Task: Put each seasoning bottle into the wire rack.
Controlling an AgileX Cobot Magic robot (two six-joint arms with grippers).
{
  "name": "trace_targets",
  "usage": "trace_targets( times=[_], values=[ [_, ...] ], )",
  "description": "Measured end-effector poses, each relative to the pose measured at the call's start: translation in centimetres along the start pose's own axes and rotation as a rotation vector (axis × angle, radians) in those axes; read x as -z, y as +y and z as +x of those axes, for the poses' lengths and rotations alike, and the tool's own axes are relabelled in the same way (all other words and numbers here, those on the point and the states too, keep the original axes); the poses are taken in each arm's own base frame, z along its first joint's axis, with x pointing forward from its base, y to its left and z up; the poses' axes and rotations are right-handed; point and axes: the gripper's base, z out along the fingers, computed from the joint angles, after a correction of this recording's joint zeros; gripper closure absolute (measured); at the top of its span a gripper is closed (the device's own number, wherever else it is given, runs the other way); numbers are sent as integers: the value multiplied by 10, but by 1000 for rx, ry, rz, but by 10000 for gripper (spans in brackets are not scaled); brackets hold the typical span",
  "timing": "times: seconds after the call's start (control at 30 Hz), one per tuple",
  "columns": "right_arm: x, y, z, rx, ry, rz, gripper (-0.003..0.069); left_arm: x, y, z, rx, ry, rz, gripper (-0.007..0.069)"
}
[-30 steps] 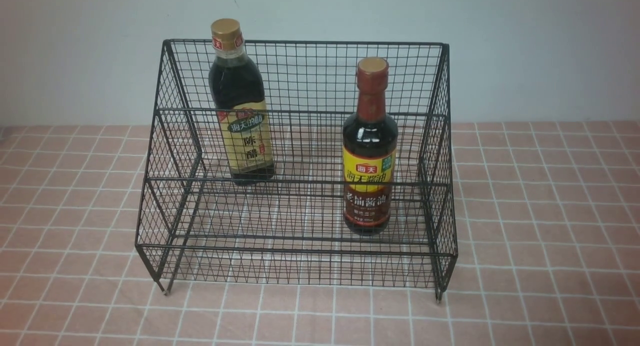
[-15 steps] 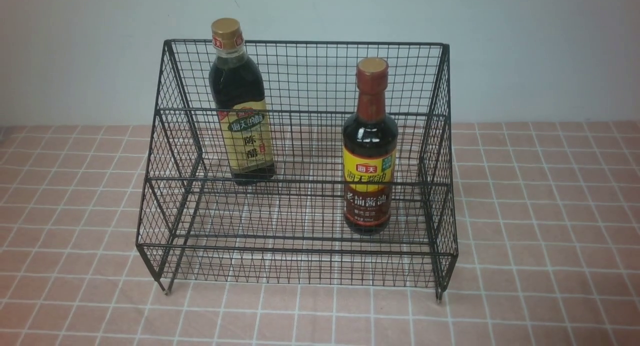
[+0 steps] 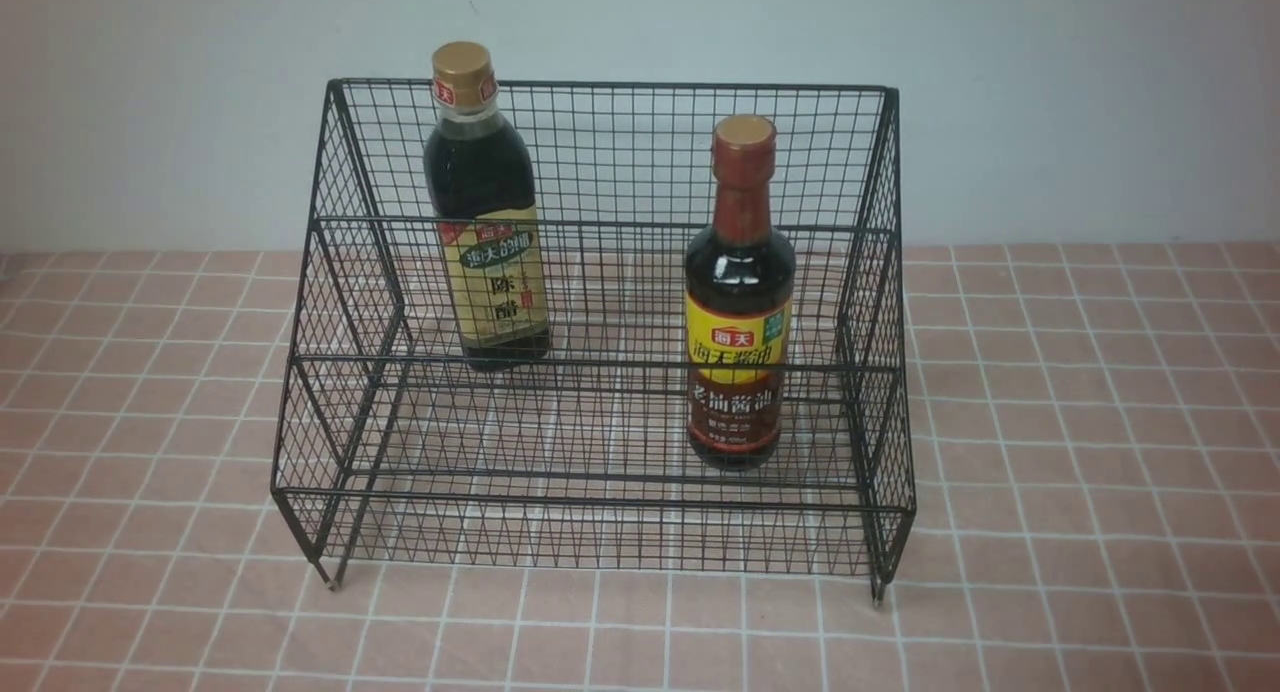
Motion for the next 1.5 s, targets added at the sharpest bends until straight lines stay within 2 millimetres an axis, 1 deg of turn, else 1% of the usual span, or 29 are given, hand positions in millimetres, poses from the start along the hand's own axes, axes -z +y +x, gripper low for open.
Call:
trace_targets(
  times=[0.03,0.1,0.13,0.17,0.2,0.23,0.27,0.33,0.4,0.43,0.47,0.5,1.5],
  values=[
    [0,0,0,0,0,0,673,6,2,27,7,4,-44,631],
    [0,0,0,0,0,0,673,10,3,50,14,27,-75,631],
    [0,0,0,0,0,0,673,12,3,76,25,51,-103,631],
    [0,0,0,0,0,0,673,13,4,97,27,82,-118,631],
    [0,0,0,0,0,0,673,15,3,103,27,81,-120,631],
    [0,0,0,0,0,0,673,15,3,116,29,98,-124,631],
    [0,0,0,0,0,0,673,15,3,136,32,147,-124,631],
    [0,0,0,0,0,0,673,13,3,165,39,237,-124,631],
    [0,0,0,0,0,0,673,13,2,181,43,301,-123,631],
    [0,0,0,0,0,0,673,13,2,181,43,301,-123,631],
    [0,0,0,1,0,0,673,13,2,188,45,334,-123,631],
    [0,0,0,2,0,1,673,13,2,189,47,331,-123,631],
    [0,0,0,-8,0,1,673,12,0,188,41,321,-83,631]
  ],
)
